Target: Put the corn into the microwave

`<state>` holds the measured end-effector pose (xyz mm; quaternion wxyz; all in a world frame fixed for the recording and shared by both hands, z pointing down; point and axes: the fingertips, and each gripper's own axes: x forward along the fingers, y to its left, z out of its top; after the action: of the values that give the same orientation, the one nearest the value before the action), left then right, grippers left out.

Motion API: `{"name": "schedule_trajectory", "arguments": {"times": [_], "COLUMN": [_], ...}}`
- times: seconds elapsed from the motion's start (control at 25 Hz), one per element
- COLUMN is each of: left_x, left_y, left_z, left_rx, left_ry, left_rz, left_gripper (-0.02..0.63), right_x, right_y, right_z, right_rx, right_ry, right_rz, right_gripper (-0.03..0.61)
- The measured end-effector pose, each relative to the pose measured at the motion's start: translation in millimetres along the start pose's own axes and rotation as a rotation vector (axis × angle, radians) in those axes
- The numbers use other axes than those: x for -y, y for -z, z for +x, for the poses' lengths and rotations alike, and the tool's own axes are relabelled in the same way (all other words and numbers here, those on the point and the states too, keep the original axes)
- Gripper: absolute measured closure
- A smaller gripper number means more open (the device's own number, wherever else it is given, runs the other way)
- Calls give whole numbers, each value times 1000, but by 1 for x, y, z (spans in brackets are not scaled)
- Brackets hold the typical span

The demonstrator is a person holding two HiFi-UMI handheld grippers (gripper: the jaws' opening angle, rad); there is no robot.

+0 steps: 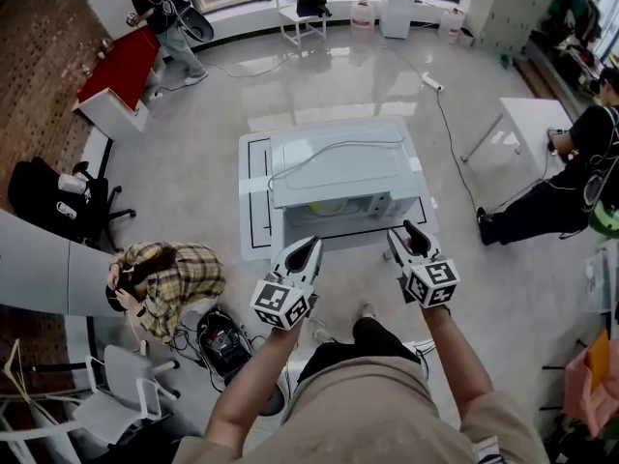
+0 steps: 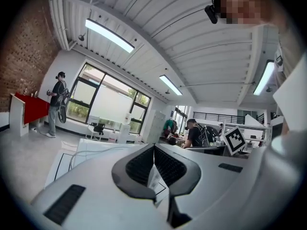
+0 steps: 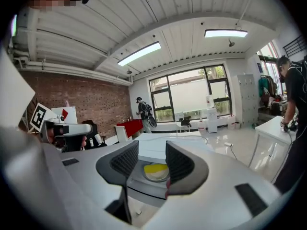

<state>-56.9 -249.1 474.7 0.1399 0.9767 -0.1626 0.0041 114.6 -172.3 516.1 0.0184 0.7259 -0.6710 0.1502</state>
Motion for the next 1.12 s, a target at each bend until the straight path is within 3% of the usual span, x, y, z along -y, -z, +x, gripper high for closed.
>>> {"name": "schedule_trajectory", "arguments": {"times": [0.16,0.56,1.12], "left_x": [24,87,147], "left_y": [1,7,70], "left_z": [-3,-7,-34], "left_rx": [-3,14,-34], "left_ry": [3,-82,-191], "left_rz": [4,38,44], "left_gripper": [609,607,607], "right_x": [-4,23,47], "right_y": [-11,-35,12], "right_z": [-27,-97,-179], "right_rx": [41,106,77], "right_ry": [-24,-97,-112], "right_rz": [-5,-72,-53], "right_gripper": [397,397,397]}}
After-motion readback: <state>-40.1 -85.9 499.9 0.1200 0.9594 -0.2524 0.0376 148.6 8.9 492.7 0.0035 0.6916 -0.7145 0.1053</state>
